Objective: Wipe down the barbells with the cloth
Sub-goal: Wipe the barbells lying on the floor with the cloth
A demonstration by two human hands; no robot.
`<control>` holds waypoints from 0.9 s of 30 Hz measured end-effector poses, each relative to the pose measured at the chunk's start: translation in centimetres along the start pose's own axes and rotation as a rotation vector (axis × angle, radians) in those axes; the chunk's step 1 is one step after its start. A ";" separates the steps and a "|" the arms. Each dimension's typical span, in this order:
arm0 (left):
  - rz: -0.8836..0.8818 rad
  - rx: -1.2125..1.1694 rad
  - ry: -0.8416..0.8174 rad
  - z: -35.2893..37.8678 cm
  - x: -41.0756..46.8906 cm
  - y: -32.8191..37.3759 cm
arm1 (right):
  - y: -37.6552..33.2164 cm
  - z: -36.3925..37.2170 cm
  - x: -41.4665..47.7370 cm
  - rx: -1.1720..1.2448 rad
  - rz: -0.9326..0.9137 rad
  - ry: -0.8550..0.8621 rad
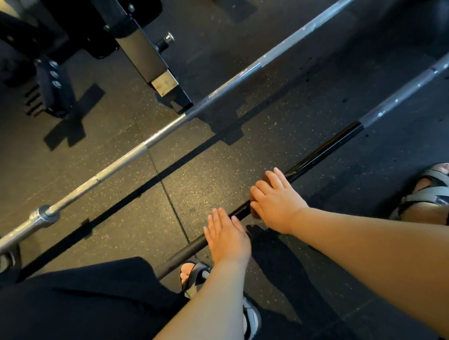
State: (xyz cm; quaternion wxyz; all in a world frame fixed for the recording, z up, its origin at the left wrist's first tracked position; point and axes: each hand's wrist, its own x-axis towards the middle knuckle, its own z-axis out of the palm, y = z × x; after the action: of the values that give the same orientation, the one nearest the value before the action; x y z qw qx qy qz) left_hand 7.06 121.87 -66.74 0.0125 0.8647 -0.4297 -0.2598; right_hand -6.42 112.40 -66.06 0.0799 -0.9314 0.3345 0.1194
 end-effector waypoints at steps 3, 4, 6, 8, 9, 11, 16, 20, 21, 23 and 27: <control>-0.025 0.018 0.038 0.8 0.4 0.2 | 0.0 0.9 0.2 0.053 -0.057 0.067; -0.035 0.016 0.048 1.1 0.5 0.4 | 0.5 1.0 0.2 0.061 -0.078 0.070; -0.046 0.006 0.065 1.3 0.3 0.7 | 1.1 1.3 0.0 0.008 -0.107 0.065; -0.053 0.005 0.061 1.2 0.4 0.7 | 0.4 1.4 -0.1 -0.006 -0.045 0.055; -0.053 0.011 0.059 1.1 0.4 0.6 | -0.4 1.3 0.0 0.040 0.024 0.049; -0.027 0.025 0.068 1.1 0.4 0.1 | -2.1 1.2 0.5 0.101 0.074 0.043; 0.024 0.053 0.073 0.9 0.4 -1.9 | -2.6 0.9 2.5 0.070 -0.165 0.058; -0.033 0.023 0.095 0.7 0.3 -2.8 | -1.2 0.4 3.2 -0.005 -0.105 0.080; -0.050 0.011 0.099 0.6 0.3 -2.9 | -1.5 0.3 3.1 -0.041 -0.062 0.051; -0.069 0.003 0.102 0.6 0.3 -3.1 | -2.9 0.2 3.0 -0.050 -0.014 0.021; -0.085 0.013 0.110 0.7 0.3 -3.1 | -5.0 1.0 3.1 0.063 -0.019 0.078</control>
State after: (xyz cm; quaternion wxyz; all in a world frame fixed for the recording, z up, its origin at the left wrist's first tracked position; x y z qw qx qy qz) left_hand 9.11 123.75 -68.21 0.0195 0.8952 -0.3928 -0.2095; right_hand -1.08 114.63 -67.55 0.0971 -0.9355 0.3321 0.0719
